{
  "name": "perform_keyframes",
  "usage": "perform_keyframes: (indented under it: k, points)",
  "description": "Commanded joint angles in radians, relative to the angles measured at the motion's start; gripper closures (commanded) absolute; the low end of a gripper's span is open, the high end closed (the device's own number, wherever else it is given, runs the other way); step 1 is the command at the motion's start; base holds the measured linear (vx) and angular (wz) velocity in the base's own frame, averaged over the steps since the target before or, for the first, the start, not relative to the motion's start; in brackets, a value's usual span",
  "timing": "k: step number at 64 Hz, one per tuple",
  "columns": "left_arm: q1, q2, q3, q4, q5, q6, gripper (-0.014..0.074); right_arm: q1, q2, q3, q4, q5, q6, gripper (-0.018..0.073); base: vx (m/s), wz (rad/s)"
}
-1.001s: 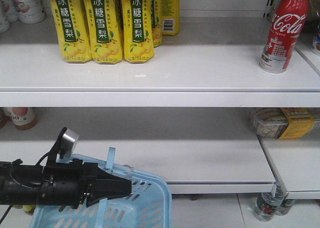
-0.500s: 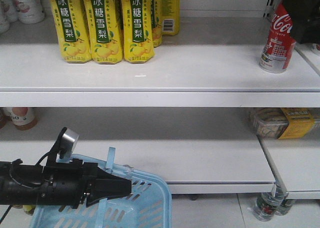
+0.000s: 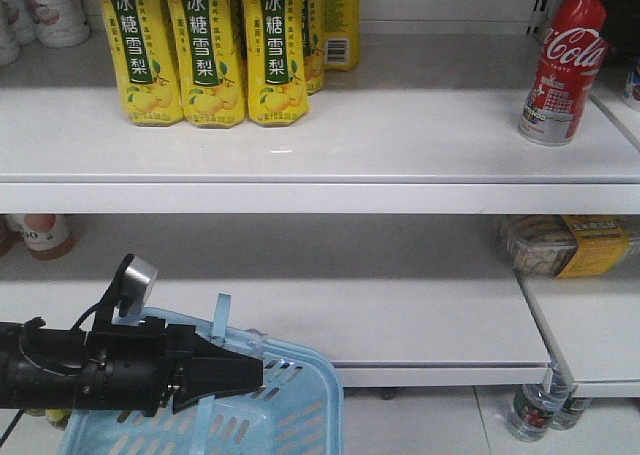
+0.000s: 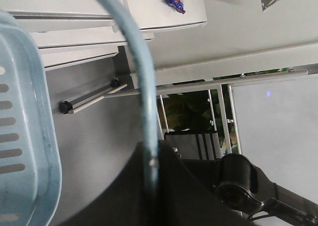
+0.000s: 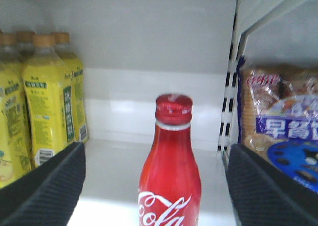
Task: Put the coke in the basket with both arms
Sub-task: 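Close the right gripper around the Coca-Cola bottle and lift it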
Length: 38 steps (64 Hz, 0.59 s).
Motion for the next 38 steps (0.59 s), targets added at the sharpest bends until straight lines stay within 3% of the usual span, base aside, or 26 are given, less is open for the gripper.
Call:
perform_keyframes:
  k: [1,23,38]
  points:
    - [-0.007,-0.034,-0.019,-0.101,0.076,0.011,0.0603,-0.005,0.025,-0.034,-0.002,-0.087,0.013,-0.0011,0.00,0.00]
    - [-0.007,-0.034,-0.019,-0.101,0.076,0.011,0.0603,-0.005,0.145,-0.036,-0.003,-0.235,0.012,-0.0005,0.00,0.00]
    - [-0.007,-0.034,-0.019,-0.101,0.076,0.011,0.0603,-0.005,0.210,-0.115,-0.003,-0.214,0.000,0.0013,0.00,0.00]
